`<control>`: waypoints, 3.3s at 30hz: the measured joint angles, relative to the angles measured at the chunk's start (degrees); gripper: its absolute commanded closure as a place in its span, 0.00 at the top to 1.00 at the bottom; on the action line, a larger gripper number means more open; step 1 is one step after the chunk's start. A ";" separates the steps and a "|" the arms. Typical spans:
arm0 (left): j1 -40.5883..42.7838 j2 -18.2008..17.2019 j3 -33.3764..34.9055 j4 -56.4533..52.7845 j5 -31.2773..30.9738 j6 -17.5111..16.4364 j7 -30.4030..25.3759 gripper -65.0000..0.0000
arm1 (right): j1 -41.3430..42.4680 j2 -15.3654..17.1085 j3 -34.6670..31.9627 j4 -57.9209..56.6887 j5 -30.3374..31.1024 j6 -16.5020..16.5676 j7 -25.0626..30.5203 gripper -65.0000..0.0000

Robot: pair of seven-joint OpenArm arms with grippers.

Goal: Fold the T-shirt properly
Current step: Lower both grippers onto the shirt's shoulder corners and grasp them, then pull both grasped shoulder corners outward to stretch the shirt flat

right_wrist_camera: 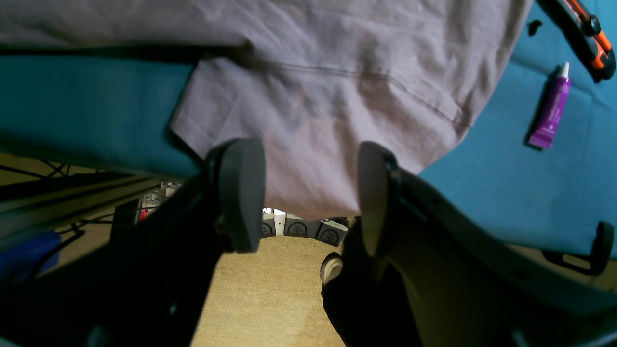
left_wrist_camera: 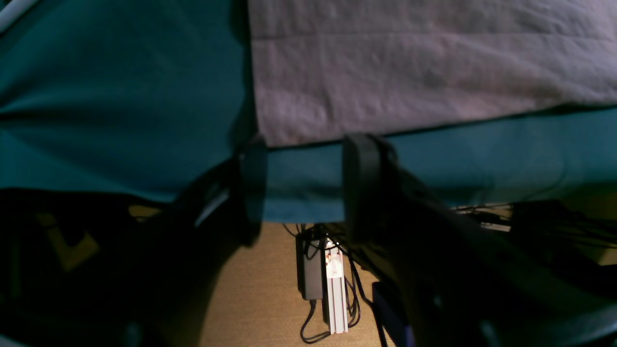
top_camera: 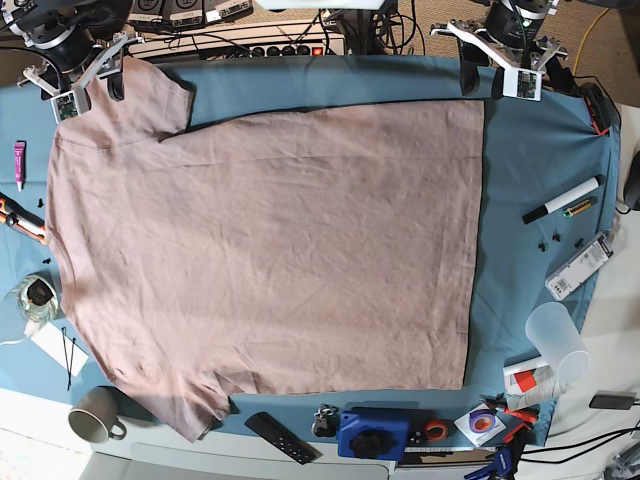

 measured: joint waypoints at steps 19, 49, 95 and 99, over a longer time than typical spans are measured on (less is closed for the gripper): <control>-0.02 -0.02 0.00 0.00 0.22 0.04 -0.04 0.41 | 18.84 9.55 18.27 -42.21 36.92 15.76 -17.22 0.47; -0.28 0.02 0.00 0.00 0.15 0.02 0.00 0.41 | 27.12 3.93 11.13 -61.35 44.17 16.55 -16.44 0.47; -20.09 0.04 -9.35 -25.11 -22.67 -7.82 10.10 0.41 | 27.36 3.19 11.13 -61.13 44.63 16.61 -18.05 0.47; -21.44 0.02 -9.40 -28.24 -24.57 -8.81 8.59 0.41 | 27.36 3.19 11.13 -61.13 44.63 16.61 -17.99 0.47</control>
